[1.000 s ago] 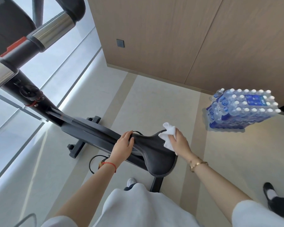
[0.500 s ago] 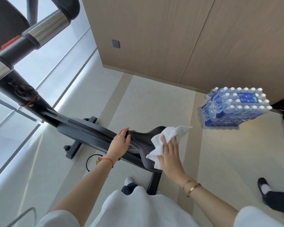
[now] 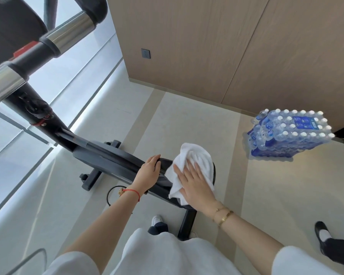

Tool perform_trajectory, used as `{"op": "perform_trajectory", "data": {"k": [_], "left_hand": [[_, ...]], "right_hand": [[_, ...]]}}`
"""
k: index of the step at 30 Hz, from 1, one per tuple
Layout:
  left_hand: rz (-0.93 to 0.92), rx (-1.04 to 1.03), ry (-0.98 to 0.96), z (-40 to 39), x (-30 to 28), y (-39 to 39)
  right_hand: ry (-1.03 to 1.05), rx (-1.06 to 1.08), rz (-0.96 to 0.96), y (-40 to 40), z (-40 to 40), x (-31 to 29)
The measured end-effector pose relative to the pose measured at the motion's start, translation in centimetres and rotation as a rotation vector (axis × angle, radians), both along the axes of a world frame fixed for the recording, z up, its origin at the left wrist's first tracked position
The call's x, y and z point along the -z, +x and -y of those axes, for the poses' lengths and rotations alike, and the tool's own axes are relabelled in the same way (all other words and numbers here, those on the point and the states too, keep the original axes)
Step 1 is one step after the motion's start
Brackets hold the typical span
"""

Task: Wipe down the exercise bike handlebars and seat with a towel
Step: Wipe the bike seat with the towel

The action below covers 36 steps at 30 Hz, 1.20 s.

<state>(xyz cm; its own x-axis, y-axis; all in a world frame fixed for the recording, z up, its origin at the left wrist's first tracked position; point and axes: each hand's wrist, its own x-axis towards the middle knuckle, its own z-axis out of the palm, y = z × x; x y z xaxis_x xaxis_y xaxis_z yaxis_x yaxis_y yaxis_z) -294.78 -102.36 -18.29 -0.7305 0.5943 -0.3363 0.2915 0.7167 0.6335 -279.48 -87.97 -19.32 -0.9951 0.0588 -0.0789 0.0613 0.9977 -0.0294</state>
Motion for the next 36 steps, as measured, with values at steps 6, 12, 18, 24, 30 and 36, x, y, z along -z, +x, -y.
{"op": "perform_trajectory", "data": {"k": [6, 12, 18, 24, 30, 36], "left_hand": [[0.014, 0.011, -0.012, 0.1, 0.0, -0.1], [0.046, -0.01, 0.009, 0.2, -0.1, -0.3], [0.043, -0.022, 0.081, 0.2, -0.1, -0.1], [0.036, 0.003, 0.091, 0.2, -0.4, -0.4], [0.018, 0.041, 0.015, 0.3, -0.2, -0.6], [0.009, 0.04, 0.003, 0.2, -0.5, -0.6]], "right_hand": [[-0.225, -0.018, -0.041, 2.7, -1.8, -0.2], [-0.22, -0.056, 0.009, -3.1, -2.4, -0.5], [-0.303, 0.128, 0.164, -9.4, -1.8, -1.7], [-0.442, 0.266, 0.478, -13.1, -2.6, -2.7], [-0.297, 0.198, 0.337, -10.5, -4.6, -2.6], [-0.471, 0.404, 0.366, -9.0, -9.4, -2.5]]}}
